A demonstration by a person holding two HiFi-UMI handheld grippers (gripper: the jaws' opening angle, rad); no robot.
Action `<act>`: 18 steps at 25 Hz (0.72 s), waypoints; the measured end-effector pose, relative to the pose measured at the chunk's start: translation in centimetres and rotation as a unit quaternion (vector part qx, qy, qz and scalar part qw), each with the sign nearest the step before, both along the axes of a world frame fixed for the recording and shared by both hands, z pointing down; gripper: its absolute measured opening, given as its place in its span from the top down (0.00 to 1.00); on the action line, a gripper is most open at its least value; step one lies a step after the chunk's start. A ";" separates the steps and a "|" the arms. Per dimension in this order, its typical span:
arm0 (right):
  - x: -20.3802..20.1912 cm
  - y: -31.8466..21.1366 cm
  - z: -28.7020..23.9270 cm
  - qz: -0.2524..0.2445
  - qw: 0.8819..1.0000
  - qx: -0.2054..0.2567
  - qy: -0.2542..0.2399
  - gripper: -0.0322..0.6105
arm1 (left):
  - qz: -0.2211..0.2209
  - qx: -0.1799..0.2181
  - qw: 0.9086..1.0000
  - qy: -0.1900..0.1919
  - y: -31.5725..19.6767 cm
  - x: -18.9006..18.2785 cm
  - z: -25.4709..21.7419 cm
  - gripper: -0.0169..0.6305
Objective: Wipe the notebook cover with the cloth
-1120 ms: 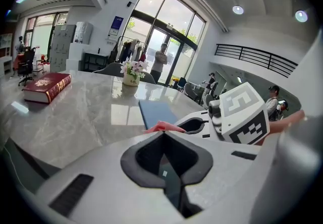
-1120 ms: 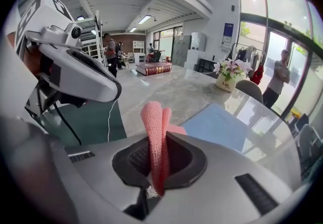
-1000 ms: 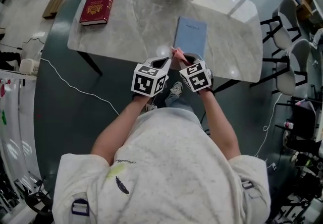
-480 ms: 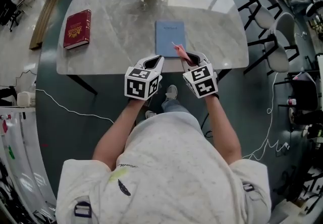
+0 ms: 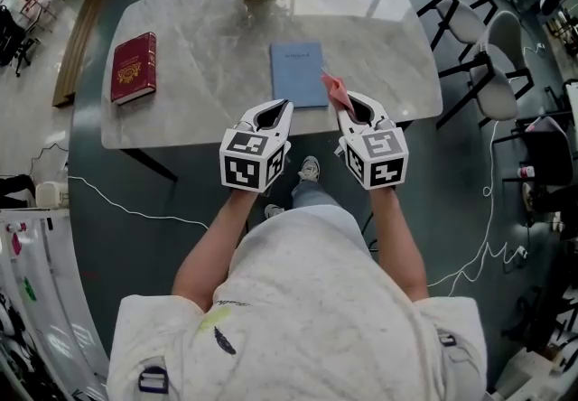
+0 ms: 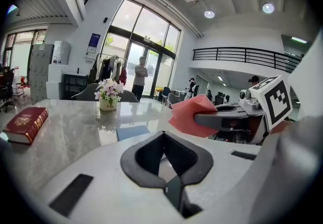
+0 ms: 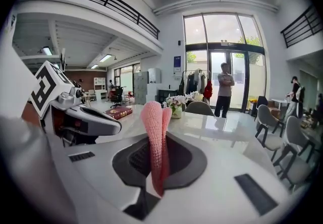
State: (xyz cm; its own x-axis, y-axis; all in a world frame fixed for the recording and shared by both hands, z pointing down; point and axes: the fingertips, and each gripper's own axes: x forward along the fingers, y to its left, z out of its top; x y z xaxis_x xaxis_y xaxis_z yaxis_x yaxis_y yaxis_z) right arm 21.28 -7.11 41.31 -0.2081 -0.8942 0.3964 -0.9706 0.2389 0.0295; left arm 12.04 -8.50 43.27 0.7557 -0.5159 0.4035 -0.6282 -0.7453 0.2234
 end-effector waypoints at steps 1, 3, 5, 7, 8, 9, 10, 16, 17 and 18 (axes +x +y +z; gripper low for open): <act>-0.1 0.1 -0.2 0.001 1.000 0.003 0.003 0.93 | 0.000 0.001 1.000 0.001 0.0 0.0 -0.1 0.96; -0.1 0.1 -0.3 0.001 1.000 0.004 0.005 0.93 | 0.001 0.002 1.000 0.002 0.1 0.1 -0.2 0.96; -0.2 0.1 -0.2 0.000 1.000 0.002 0.003 0.93 | 0.003 0.003 1.000 0.003 0.2 0.1 -0.3 0.96; -0.2 0.0 -0.2 0.001 1.000 0.001 0.001 0.93 | 0.003 0.005 1.000 0.004 0.2 0.1 -0.3 0.96; -0.2 0.0 -0.2 0.001 1.000 0.002 0.000 0.93 | 0.002 0.006 1.000 0.004 0.2 0.0 -0.4 0.96; -0.2 0.0 -0.2 0.000 1.000 0.002 0.000 0.93 | 0.000 0.007 1.000 0.005 0.1 -0.1 -0.4 0.96; -0.3 0.0 -0.2 -0.001 1.000 0.003 0.000 0.93 | -0.002 0.009 1.000 0.005 0.1 -0.2 -0.4 0.96; -0.6 -0.1 -0.1 -0.010 1.000 0.000 0.007 0.93 | -0.009 0.004 1.000 0.011 -0.2 -0.5 -0.4 0.96; -0.7 -0.2 -0.1 -0.011 1.000 0.000 0.007 0.93 | -0.009 0.003 1.000 0.011 -0.2 -0.5 -0.4 0.96; -0.8 -0.3 -0.1 -0.012 1.000 0.000 0.008 0.93 | -0.009 0.003 1.000 0.012 -0.2 -0.5 -0.4 0.96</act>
